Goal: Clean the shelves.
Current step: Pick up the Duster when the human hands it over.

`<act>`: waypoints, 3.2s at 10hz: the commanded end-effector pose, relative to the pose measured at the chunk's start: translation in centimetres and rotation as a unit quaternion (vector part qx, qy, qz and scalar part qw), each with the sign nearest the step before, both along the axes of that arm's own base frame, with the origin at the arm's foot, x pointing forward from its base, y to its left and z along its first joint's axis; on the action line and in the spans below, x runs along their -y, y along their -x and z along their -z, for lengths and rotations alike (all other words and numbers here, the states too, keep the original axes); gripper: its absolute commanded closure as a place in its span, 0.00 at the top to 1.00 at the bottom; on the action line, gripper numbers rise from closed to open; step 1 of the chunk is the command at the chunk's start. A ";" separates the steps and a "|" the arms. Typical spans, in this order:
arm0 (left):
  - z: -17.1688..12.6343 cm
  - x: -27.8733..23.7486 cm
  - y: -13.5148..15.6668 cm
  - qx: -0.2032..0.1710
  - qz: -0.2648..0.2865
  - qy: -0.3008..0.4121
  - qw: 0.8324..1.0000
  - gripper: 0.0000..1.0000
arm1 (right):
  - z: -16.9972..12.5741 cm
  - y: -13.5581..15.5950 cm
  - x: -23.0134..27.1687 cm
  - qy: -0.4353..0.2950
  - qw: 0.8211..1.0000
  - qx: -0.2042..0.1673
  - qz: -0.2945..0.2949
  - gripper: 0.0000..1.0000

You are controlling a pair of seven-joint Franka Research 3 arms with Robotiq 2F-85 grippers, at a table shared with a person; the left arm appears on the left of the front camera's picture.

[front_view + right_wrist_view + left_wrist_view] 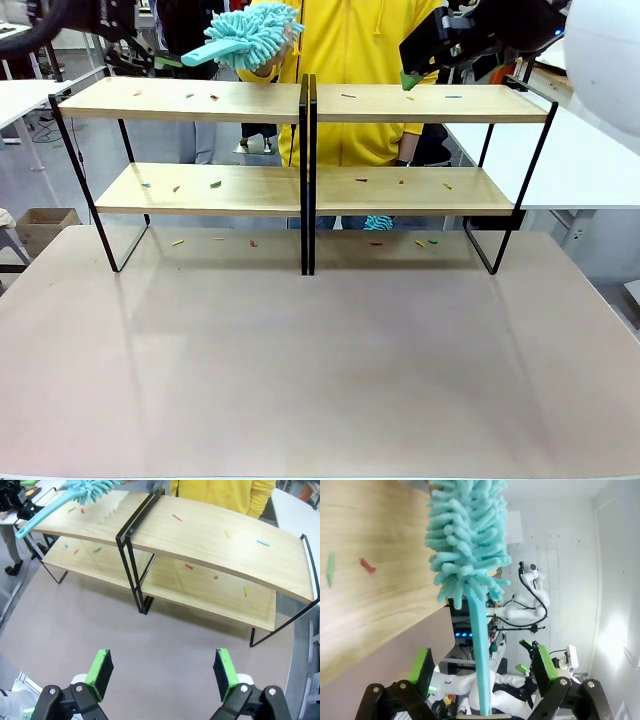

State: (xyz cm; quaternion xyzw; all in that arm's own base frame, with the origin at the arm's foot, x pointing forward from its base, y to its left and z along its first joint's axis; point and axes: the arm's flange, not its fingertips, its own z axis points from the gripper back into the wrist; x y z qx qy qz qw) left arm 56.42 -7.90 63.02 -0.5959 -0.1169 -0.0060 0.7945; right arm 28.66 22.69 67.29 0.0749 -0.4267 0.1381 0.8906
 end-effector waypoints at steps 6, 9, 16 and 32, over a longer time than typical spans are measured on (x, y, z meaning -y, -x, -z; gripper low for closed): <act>1.5 2.9 0.1 0.001 0.055 -0.015 0.998 1.00 | -0.1 -0.1 0.1 0.000 1.000 0.002 0.003 1.00; 1.5 3.3 0.1 0.011 0.055 -0.023 0.998 0.00 | -0.1 -0.1 0.1 0.000 1.000 0.002 0.003 1.00; 1.2 3.5 0.2 0.048 0.058 -0.022 0.997 0.00 | -0.1 -0.1 0.1 0.000 1.000 0.002 0.003 1.00; -10.7 -29.4 37.1 0.146 -0.022 0.006 0.989 0.00 | -0.1 -0.1 0.1 0.000 1.000 0.002 0.003 1.00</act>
